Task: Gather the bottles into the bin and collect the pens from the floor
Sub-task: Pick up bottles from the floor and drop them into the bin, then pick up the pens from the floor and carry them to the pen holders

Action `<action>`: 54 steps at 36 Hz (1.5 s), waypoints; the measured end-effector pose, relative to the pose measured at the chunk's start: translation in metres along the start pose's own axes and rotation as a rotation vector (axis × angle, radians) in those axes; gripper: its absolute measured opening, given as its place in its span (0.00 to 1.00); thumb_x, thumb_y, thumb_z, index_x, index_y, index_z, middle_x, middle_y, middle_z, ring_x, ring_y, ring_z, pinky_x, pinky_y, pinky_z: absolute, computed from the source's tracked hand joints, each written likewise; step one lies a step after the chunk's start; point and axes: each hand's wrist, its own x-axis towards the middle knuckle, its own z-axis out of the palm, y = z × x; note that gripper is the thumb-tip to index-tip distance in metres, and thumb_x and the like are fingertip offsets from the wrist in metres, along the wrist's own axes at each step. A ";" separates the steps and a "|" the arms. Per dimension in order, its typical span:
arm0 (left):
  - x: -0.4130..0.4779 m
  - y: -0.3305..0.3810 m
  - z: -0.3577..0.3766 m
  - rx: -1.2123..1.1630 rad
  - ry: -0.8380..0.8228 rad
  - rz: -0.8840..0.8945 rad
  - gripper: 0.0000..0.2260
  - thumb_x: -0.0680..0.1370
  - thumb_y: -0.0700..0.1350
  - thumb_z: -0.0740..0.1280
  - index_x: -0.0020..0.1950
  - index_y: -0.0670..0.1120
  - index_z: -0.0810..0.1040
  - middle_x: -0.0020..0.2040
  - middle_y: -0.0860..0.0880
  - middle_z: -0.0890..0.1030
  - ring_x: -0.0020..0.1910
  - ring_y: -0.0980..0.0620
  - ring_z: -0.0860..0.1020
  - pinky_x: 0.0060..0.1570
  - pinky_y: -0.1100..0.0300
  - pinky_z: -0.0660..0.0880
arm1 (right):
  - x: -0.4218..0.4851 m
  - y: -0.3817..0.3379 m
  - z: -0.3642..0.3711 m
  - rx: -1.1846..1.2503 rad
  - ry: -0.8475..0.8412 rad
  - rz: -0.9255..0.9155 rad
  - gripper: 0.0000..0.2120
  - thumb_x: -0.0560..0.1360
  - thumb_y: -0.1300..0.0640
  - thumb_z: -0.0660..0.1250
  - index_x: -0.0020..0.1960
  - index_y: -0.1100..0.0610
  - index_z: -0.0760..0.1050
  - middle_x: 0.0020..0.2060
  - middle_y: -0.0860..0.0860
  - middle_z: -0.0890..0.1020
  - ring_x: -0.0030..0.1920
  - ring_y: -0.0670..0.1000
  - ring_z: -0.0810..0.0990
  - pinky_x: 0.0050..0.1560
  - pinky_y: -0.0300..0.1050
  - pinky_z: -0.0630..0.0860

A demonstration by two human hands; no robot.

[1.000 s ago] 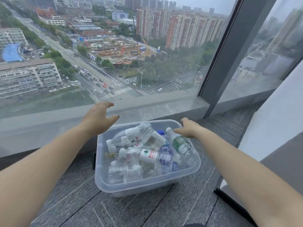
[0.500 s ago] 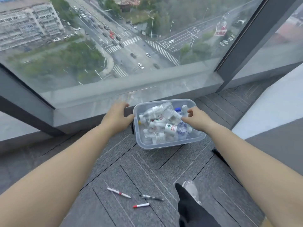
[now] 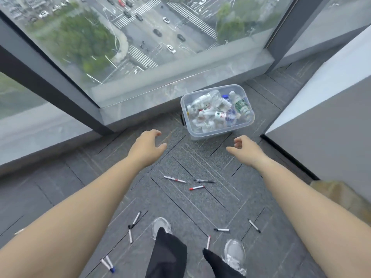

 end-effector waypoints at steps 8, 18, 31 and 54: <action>-0.049 -0.012 0.056 0.005 -0.047 -0.046 0.23 0.78 0.52 0.64 0.71 0.47 0.67 0.70 0.46 0.70 0.68 0.46 0.69 0.66 0.50 0.69 | -0.040 0.075 0.024 0.000 -0.025 0.074 0.24 0.77 0.47 0.65 0.69 0.57 0.65 0.62 0.52 0.74 0.53 0.52 0.74 0.54 0.48 0.73; -0.150 -0.001 0.132 -0.015 0.024 -0.097 0.22 0.77 0.51 0.65 0.70 0.46 0.69 0.69 0.45 0.71 0.67 0.45 0.71 0.66 0.49 0.69 | -0.110 0.172 0.036 -0.008 -0.065 0.033 0.24 0.77 0.48 0.65 0.68 0.58 0.66 0.62 0.53 0.74 0.56 0.52 0.73 0.57 0.48 0.71; -0.277 -0.005 0.213 -0.056 -0.020 -0.176 0.22 0.77 0.49 0.65 0.70 0.45 0.69 0.68 0.45 0.72 0.67 0.46 0.71 0.67 0.53 0.67 | -0.186 0.253 0.068 -0.033 -0.109 0.068 0.21 0.77 0.50 0.65 0.66 0.58 0.68 0.60 0.53 0.76 0.59 0.54 0.75 0.56 0.46 0.70; -0.280 -0.105 0.410 -0.082 -0.122 -0.250 0.19 0.76 0.52 0.66 0.65 0.48 0.72 0.61 0.49 0.75 0.60 0.48 0.74 0.59 0.52 0.73 | -0.152 0.341 0.246 -0.232 -0.073 -0.040 0.13 0.76 0.54 0.65 0.59 0.54 0.73 0.55 0.50 0.79 0.55 0.52 0.77 0.55 0.47 0.75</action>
